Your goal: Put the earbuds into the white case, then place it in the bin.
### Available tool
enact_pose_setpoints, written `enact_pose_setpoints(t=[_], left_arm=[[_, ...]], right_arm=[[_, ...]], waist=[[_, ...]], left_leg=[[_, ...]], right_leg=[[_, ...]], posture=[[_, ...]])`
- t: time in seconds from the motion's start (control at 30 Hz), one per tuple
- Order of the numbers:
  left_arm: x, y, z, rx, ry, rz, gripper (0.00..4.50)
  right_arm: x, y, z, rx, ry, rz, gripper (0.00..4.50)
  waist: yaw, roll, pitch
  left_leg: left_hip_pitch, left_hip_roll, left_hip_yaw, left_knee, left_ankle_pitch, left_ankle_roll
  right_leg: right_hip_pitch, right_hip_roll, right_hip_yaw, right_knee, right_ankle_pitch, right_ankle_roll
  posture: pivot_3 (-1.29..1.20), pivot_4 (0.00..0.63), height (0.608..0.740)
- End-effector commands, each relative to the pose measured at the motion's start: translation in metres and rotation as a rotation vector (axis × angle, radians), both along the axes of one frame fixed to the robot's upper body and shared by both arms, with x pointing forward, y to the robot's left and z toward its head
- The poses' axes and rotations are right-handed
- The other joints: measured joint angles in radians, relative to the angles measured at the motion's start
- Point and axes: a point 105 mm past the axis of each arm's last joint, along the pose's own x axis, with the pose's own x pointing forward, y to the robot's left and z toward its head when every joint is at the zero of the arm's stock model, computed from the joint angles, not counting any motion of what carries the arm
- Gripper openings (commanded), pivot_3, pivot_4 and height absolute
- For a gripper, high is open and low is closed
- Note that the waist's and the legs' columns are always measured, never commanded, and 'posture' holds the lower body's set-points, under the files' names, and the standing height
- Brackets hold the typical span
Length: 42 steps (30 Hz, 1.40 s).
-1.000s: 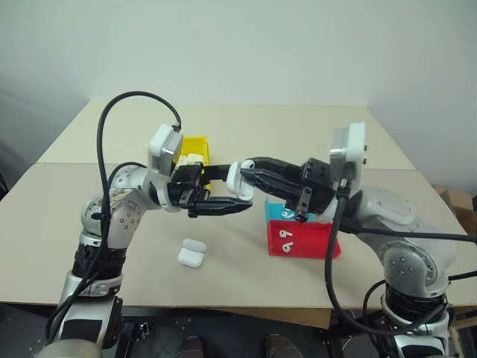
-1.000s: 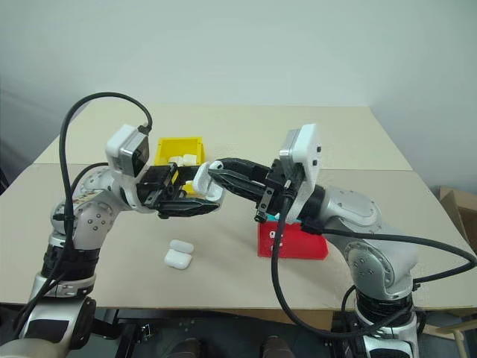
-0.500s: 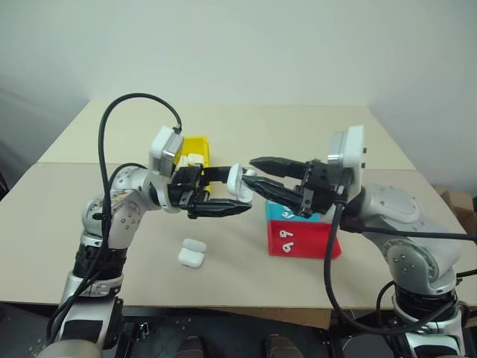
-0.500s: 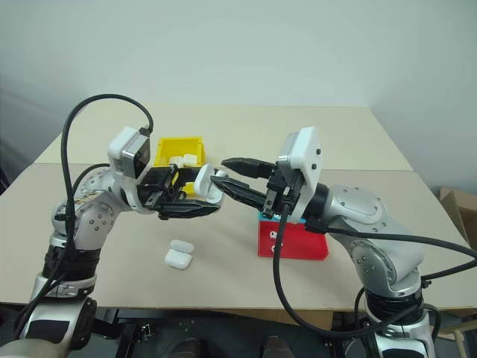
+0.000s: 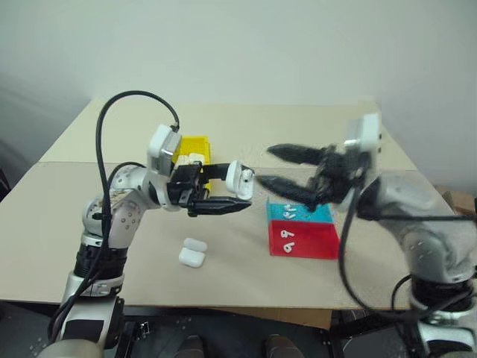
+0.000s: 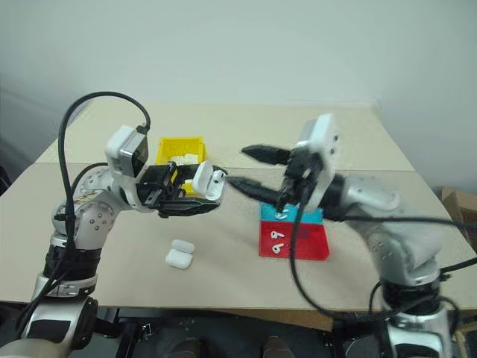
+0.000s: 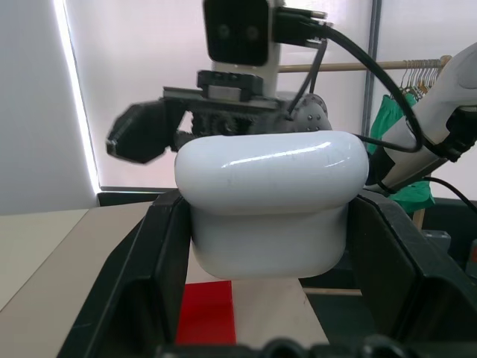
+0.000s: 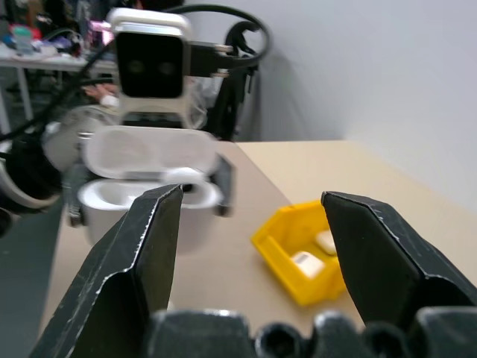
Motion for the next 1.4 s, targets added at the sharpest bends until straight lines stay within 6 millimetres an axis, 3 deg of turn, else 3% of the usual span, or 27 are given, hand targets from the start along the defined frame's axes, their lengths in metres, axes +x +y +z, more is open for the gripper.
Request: enact_pose_setpoints(t=[0.03, 0.2, 0.4, 0.57, 0.97, 1.4], left_arm=[[-0.006, 0.004, 0.014, -0.032, -0.072, 0.005, 2.82], [-0.01, 0.006, 0.011, -0.041, -0.074, 0.024, 2.82], [-0.015, 0.011, 0.011, -0.048, -0.084, 0.075, 2.82], [-0.02, 0.015, 0.01, -0.046, -0.085, 0.111, 2.82], [-0.026, 0.02, 0.012, -0.044, -0.091, 0.152, 2.82], [-0.029, 0.022, 0.011, -0.039, -0.093, 0.166, 2.82]], right_arm=[[0.017, -0.025, -0.001, -0.212, -0.022, -0.078, 3.54], [0.067, -0.059, -0.06, -0.813, -0.02, -0.14, 3.54], [0.108, -0.072, -0.095, -1.102, -0.043, -0.064, 3.54], [0.123, -0.073, -0.111, -1.179, -0.033, -0.028, 1.94], [0.137, -0.078, -0.133, -1.287, -0.004, -0.047, 1.94], [0.146, -0.069, -0.139, -1.278, -0.033, -0.098, 1.94]], waist=[[0.001, 0.0, 0.0], [-0.014, 0.0, 0.0], [-0.025, 0.001, 0.002], [-0.023, 0.001, 0.003], [-0.022, 0.002, 0.003], [-0.031, 0.002, 0.003]], left_leg=[[0.0, 0.0, 0.0, -0.001, 0.0, 0.0], [0.001, 0.0, 0.002, -0.001, 0.0, 0.0], [0.0, 0.0, 0.002, -0.001, 0.0, 0.0], [0.0, 0.0, 0.002, -0.001, 0.0, 0.0], [0.001, 0.0, 0.002, -0.001, 0.0, 0.0], [0.002, 0.0, 0.002, -0.001, 0.0, 0.0]], right_leg=[[0.0, 0.0, 0.0, 0.0, 0.0, 0.0], [-0.001, 0.0, 0.002, -0.001, -0.001, 0.001], [-0.002, 0.0, 0.003, 0.0, 0.0, -0.001], [-0.002, 0.0, 0.002, 0.0, 0.0, 0.0], [-0.002, 0.0, 0.002, 0.001, 0.0, -0.001], [-0.001, 0.0, 0.002, 0.002, 0.0, -0.001]], posture=[[0.0, 0.15, 0.74], [0.0, 0.15, 0.74], [0.0, 0.15, 0.74], [0.0, 0.15, 0.74], [0.0, 0.15, 0.74], [0.0, 0.15, 0.74]])
